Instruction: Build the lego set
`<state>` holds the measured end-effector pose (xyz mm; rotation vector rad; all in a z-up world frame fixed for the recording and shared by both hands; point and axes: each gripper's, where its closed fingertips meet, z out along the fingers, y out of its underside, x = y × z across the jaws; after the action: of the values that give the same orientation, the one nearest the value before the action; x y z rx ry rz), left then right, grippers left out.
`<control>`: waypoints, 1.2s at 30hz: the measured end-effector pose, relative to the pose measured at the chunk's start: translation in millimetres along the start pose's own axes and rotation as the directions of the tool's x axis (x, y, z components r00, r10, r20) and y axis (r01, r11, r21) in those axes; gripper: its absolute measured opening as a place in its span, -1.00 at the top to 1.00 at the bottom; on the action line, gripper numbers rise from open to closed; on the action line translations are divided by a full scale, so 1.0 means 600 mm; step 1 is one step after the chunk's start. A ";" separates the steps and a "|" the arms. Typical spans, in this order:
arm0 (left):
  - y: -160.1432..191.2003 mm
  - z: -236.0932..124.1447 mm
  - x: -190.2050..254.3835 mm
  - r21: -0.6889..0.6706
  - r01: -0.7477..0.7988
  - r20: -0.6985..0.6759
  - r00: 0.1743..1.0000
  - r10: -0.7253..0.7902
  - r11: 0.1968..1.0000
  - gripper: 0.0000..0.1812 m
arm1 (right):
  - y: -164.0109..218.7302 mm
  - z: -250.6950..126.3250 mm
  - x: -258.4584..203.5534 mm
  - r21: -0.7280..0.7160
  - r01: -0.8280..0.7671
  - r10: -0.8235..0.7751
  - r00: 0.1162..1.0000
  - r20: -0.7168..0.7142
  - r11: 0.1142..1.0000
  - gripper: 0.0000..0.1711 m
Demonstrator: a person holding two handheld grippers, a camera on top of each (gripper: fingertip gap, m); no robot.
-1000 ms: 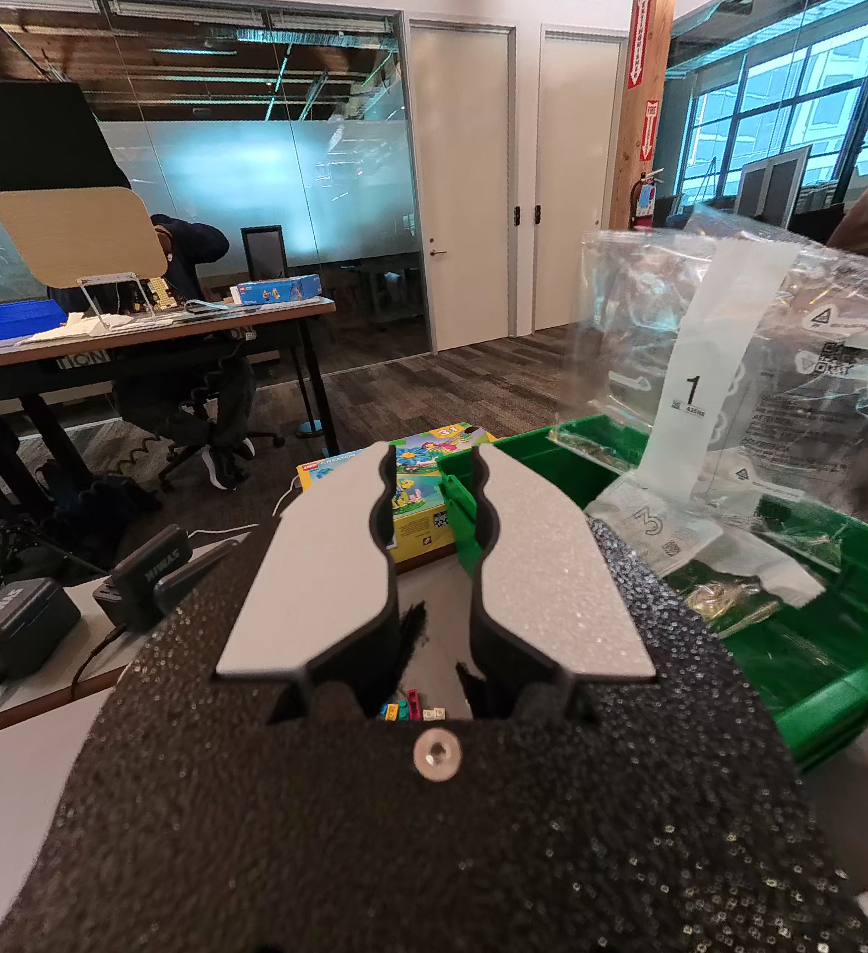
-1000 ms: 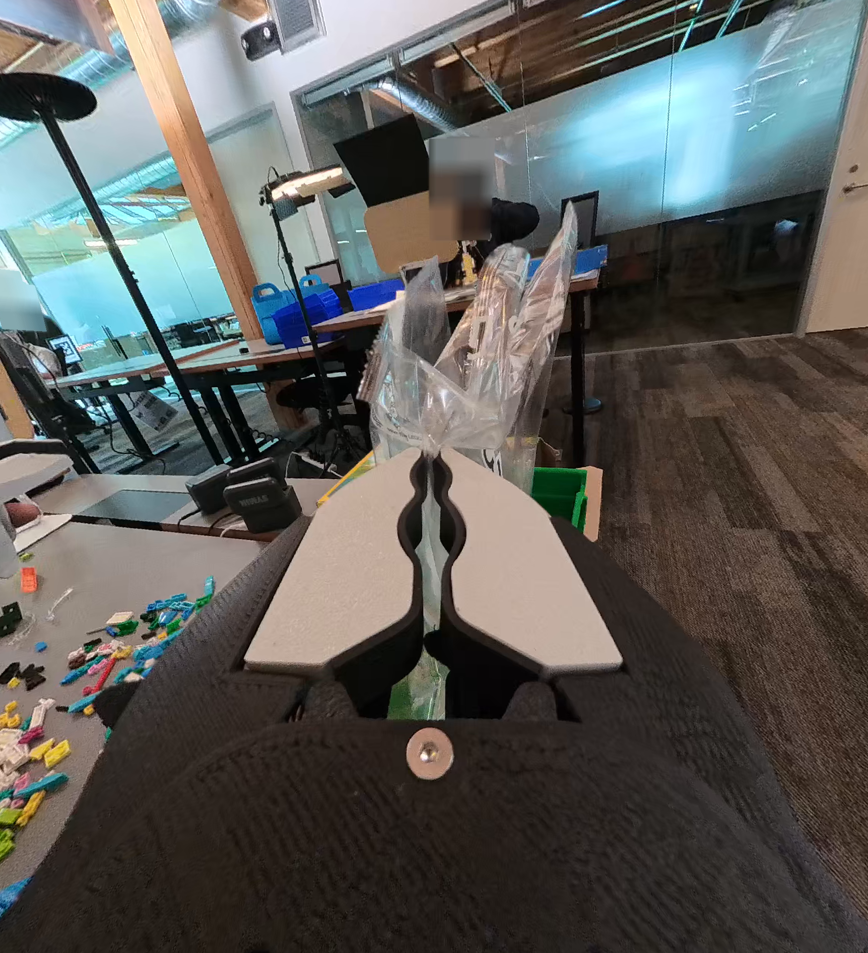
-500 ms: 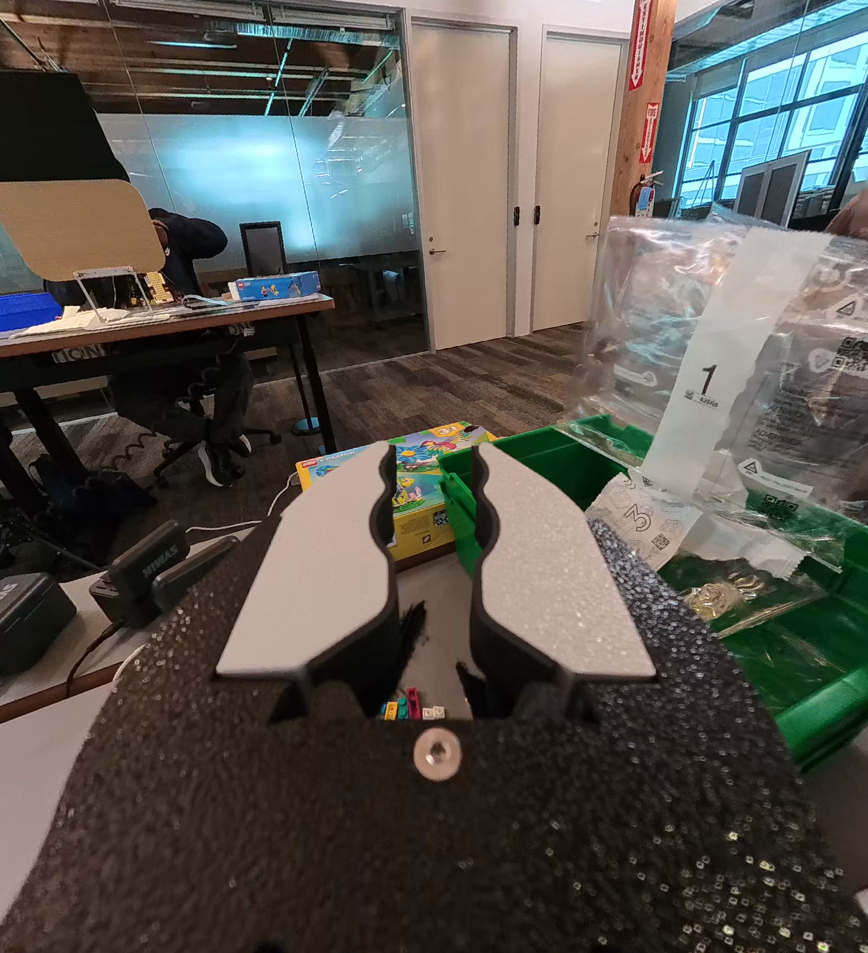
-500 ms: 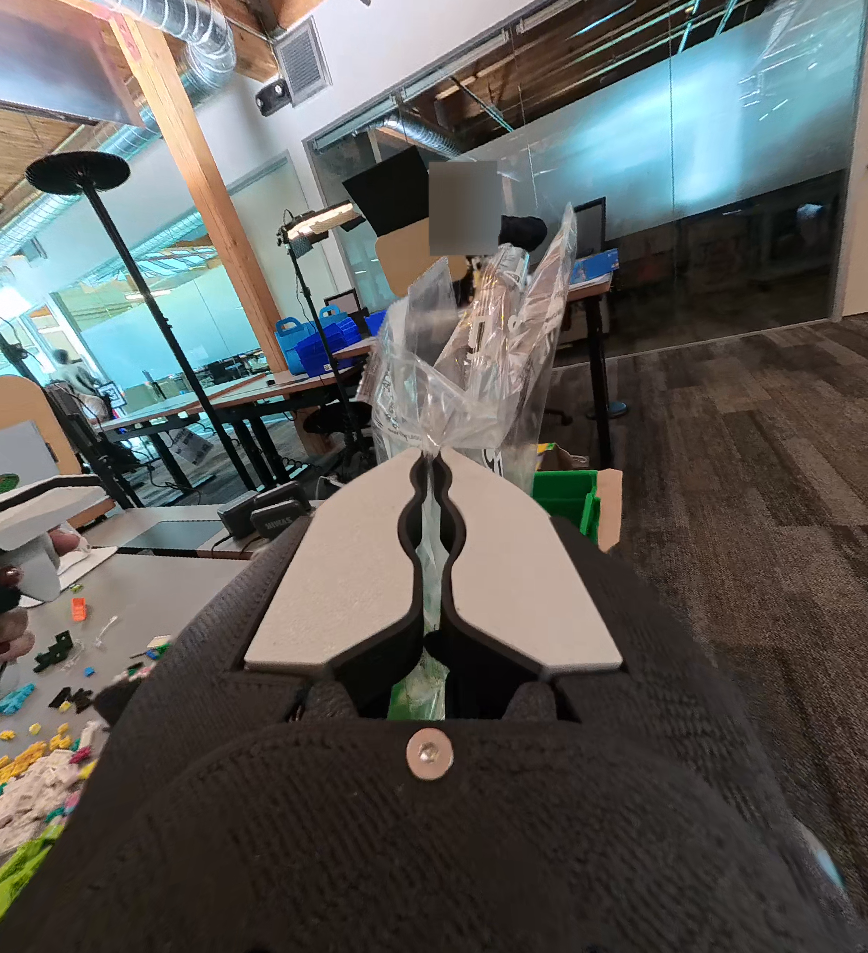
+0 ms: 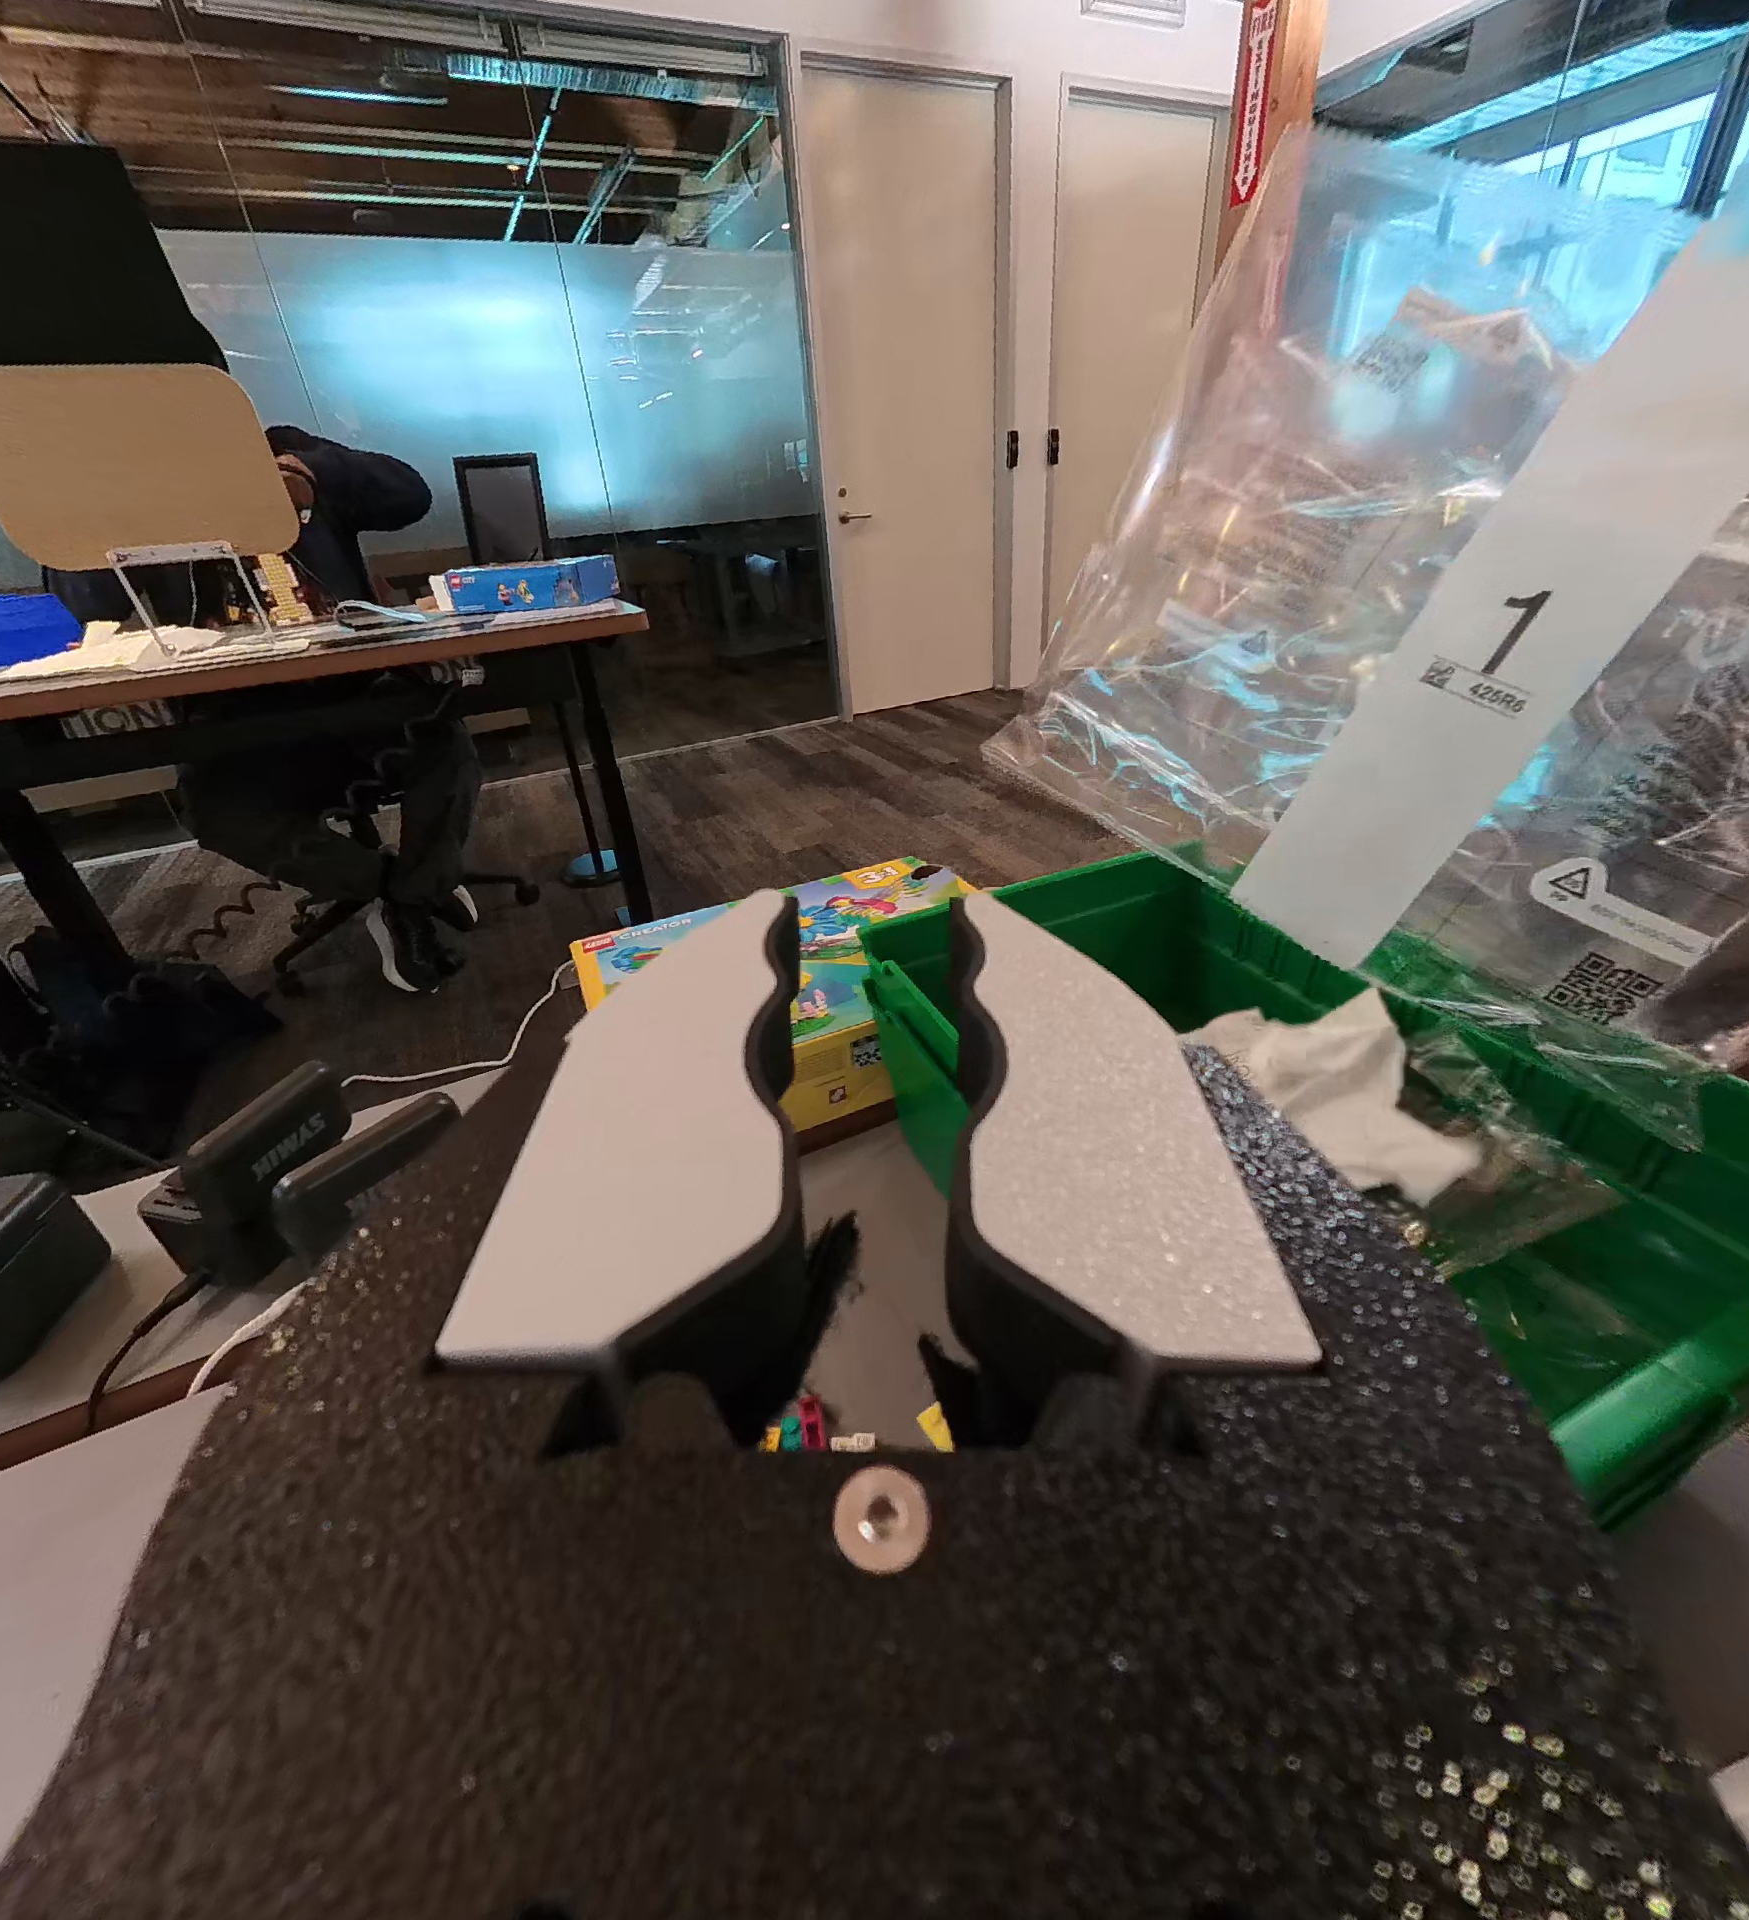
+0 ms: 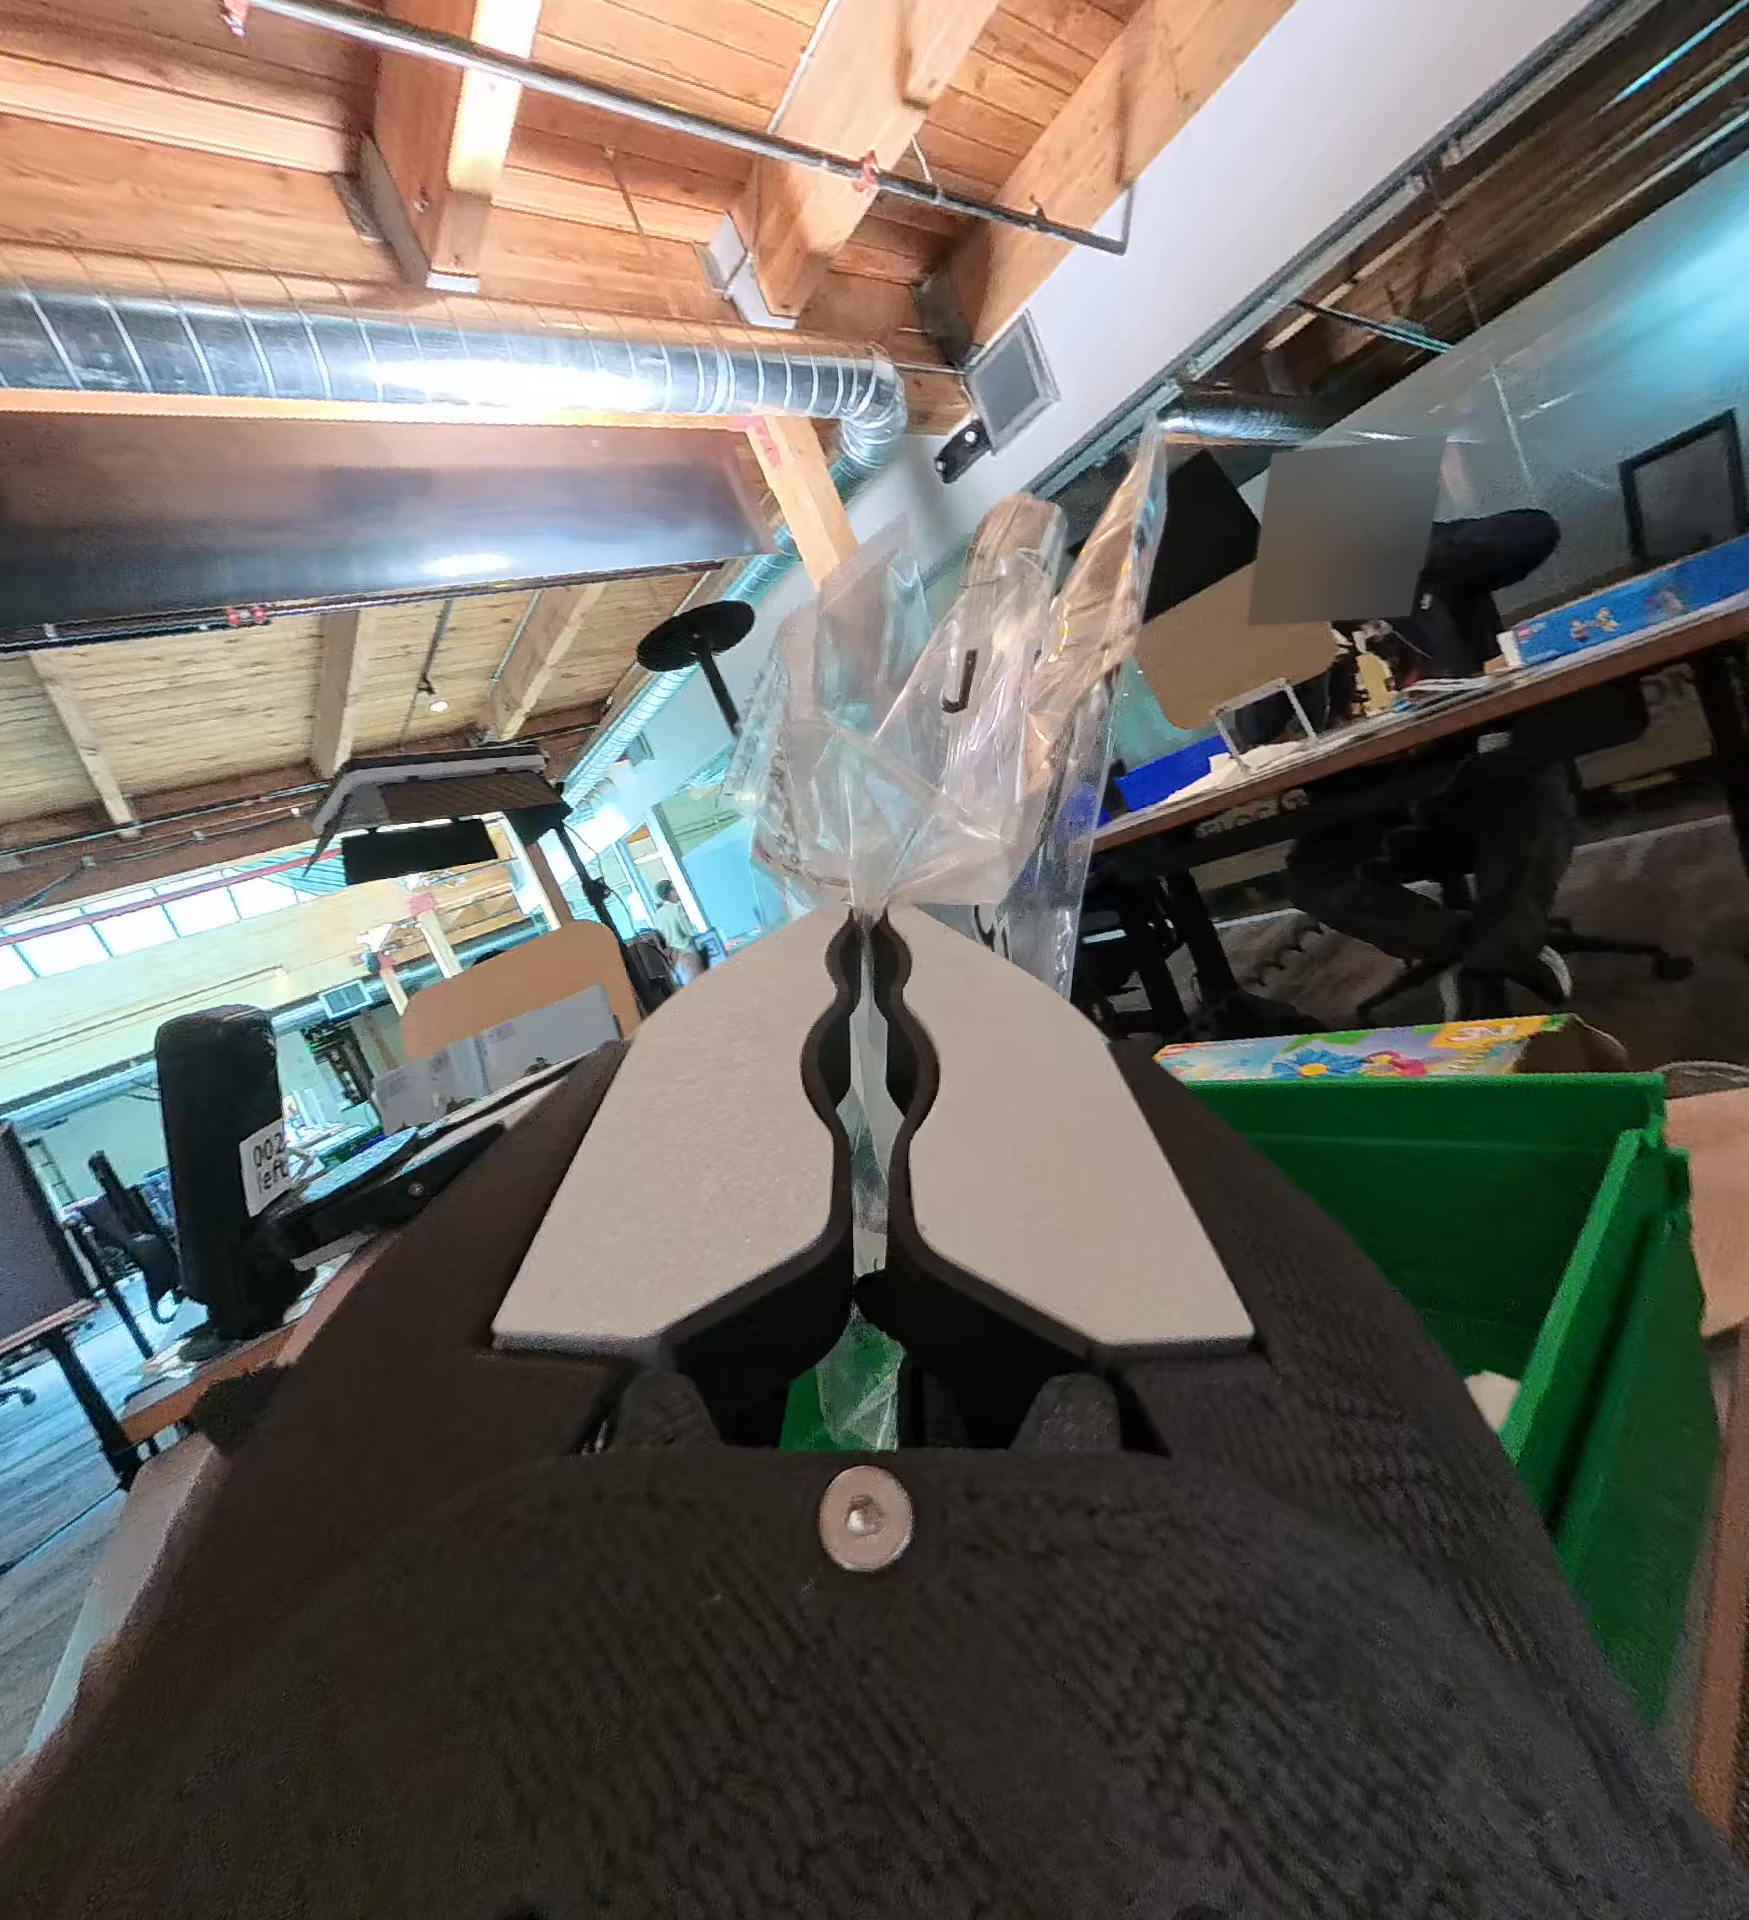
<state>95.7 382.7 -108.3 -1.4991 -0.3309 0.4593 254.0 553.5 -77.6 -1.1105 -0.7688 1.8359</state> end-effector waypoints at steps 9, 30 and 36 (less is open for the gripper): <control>-0.005 -0.002 0.003 0.016 0.019 -0.022 1.000 -0.018 1.000 0.71 | 0.004 -0.004 -0.085 -0.006 -0.037 0.037 0.933 0.357 0.999 1.00; -0.010 -0.005 0.007 0.029 0.037 -0.038 0.999 -0.036 0.999 0.71 | 0.006 0.000 -0.090 -0.010 -0.024 0.026 0.931 0.363 1.000 1.00; -0.010 -0.005 0.008 0.028 0.034 -0.039 0.999 -0.033 0.999 0.71 | 0.004 0.010 -0.063 -0.015 0.202 -0.198 0.971 0.133 0.979 1.00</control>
<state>101.5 382.5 -103.1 -1.4705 -0.3175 0.4064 257.3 518.4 -62.0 -0.9011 -0.9506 1.7438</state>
